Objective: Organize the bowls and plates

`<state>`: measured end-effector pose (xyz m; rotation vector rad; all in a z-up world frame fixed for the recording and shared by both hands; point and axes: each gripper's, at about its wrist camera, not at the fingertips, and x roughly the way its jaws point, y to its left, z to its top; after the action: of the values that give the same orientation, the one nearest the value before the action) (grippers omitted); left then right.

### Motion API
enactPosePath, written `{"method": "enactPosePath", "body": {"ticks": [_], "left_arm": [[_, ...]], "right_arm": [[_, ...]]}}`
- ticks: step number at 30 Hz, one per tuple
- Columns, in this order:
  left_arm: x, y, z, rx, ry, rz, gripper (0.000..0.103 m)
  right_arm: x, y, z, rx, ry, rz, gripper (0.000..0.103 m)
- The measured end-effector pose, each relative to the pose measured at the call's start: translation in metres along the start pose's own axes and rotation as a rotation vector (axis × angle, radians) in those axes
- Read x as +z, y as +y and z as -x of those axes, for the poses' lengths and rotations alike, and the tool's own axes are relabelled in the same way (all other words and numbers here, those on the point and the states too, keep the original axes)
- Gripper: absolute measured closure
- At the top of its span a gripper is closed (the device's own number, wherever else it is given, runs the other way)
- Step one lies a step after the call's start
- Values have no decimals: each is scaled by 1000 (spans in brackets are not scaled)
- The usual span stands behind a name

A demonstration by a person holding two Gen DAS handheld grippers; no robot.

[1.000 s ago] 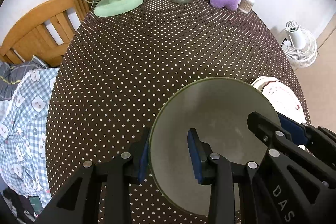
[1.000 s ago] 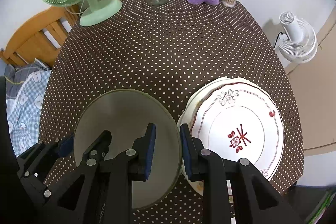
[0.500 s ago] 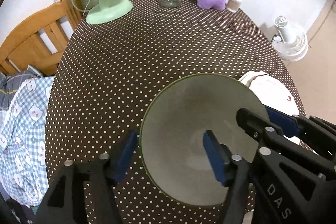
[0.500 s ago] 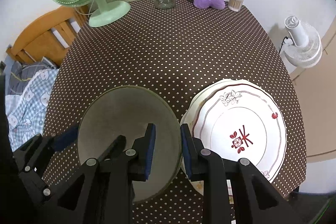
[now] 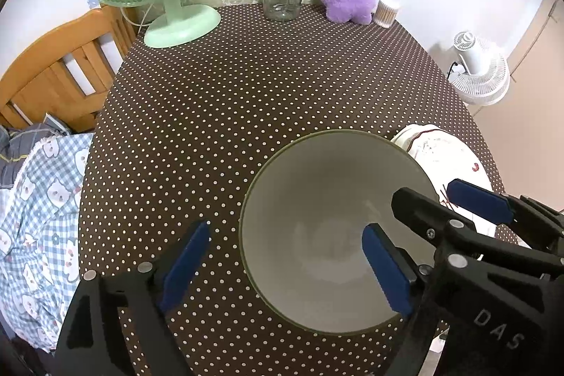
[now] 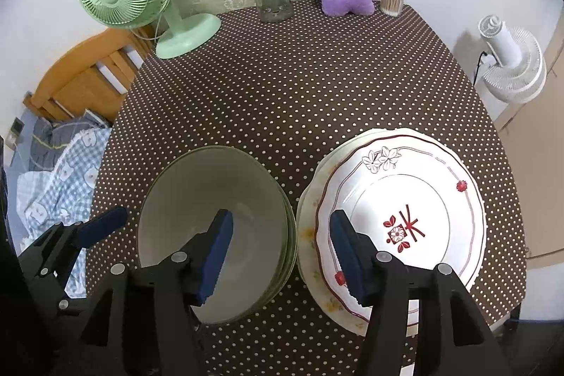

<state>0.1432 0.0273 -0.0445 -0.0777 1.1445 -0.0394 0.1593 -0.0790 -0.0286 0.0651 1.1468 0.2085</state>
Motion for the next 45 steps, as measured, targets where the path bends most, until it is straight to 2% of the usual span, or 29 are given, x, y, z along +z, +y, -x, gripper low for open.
{"method": "enactPosePath", "body": {"ticks": [7,15,22,26,29,34,36,45], "left_arm": [[3,-1,-8,-1,3,46,12],[6,2,-21,18,28,60,13],[8,2,-33,13,44,64,22],[8,1,-41,-3,66,74,30],[7,-1,-46,-5,79,73,34],[8,1,-52,-4,98,89,37],[8,1,-55,-2,109,83,38],[4,4,-58,-23,102,79,43]], "right_arm": [[0,-12,-1,19,-20,-37,42],[5,-22,-19,90,38,-64,42],[9,-28,-35,139,79,-85,43],[10,-28,-43,156,101,-83,53],[10,-27,-48,159,118,-86,55],[12,-26,-51,161,123,-77,60],[12,-25,-55,170,142,-85,66],[13,-16,-73,198,182,-113,71]]}}
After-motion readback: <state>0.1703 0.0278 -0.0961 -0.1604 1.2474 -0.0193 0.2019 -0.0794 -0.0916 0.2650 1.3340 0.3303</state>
